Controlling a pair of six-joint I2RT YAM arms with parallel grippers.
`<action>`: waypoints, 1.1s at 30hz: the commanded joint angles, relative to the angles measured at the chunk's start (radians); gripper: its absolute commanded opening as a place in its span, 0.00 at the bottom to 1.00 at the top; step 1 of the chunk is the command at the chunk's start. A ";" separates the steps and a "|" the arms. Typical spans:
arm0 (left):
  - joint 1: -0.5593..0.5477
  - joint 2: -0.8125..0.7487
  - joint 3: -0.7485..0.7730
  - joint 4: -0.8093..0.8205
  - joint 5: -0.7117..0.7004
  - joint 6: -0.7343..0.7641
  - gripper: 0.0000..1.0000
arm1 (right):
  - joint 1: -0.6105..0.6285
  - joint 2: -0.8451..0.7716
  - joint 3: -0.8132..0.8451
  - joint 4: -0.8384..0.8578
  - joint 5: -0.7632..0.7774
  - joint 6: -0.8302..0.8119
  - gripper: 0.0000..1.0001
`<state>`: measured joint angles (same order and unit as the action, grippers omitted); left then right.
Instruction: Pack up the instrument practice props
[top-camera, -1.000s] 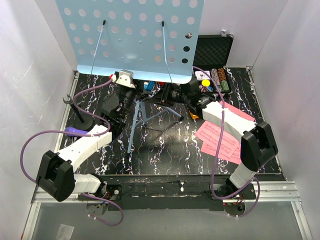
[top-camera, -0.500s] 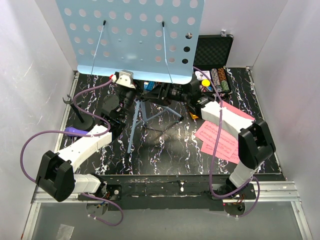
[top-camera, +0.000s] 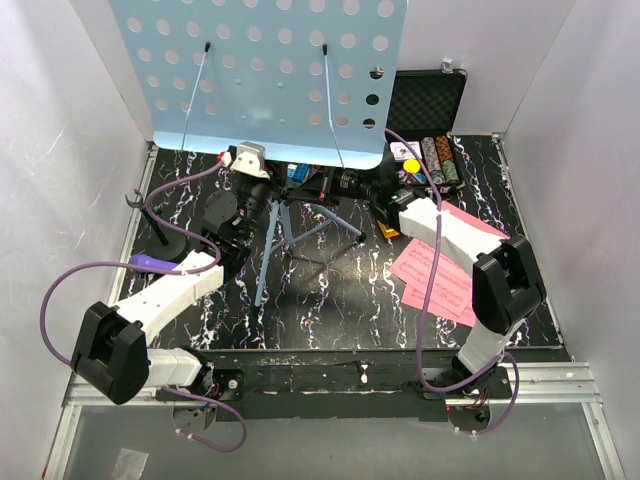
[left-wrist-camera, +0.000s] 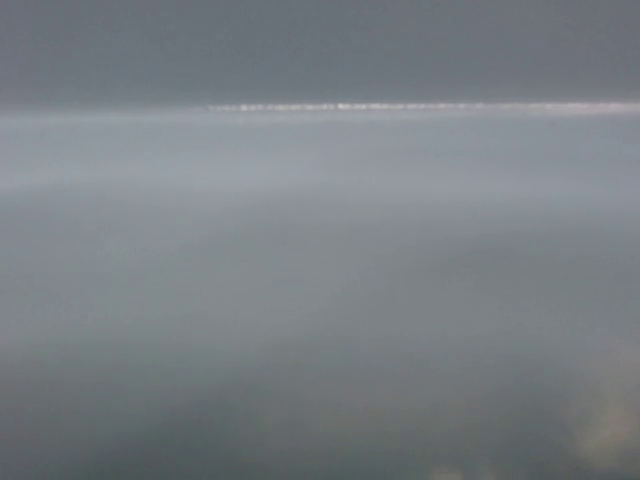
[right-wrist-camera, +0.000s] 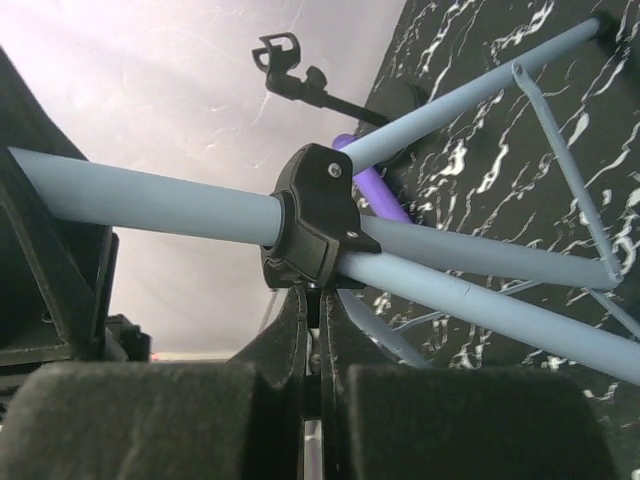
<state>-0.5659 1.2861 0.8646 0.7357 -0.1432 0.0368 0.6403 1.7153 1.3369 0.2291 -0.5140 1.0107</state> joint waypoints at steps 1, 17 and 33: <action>-0.020 0.013 -0.084 -0.222 0.021 -0.026 0.00 | 0.030 -0.032 0.064 -0.146 0.106 -0.295 0.01; -0.022 0.041 -0.173 -0.206 -0.030 -0.090 0.00 | 0.217 -0.160 -0.242 0.015 0.742 -0.932 0.01; -0.034 0.085 -0.180 -0.233 -0.070 -0.140 0.00 | 0.397 -0.106 -0.302 0.281 1.212 -1.596 0.01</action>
<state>-0.5819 1.2953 0.7979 0.8436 -0.1604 -0.0124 1.0664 1.5822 1.0332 0.7094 0.4397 -0.4408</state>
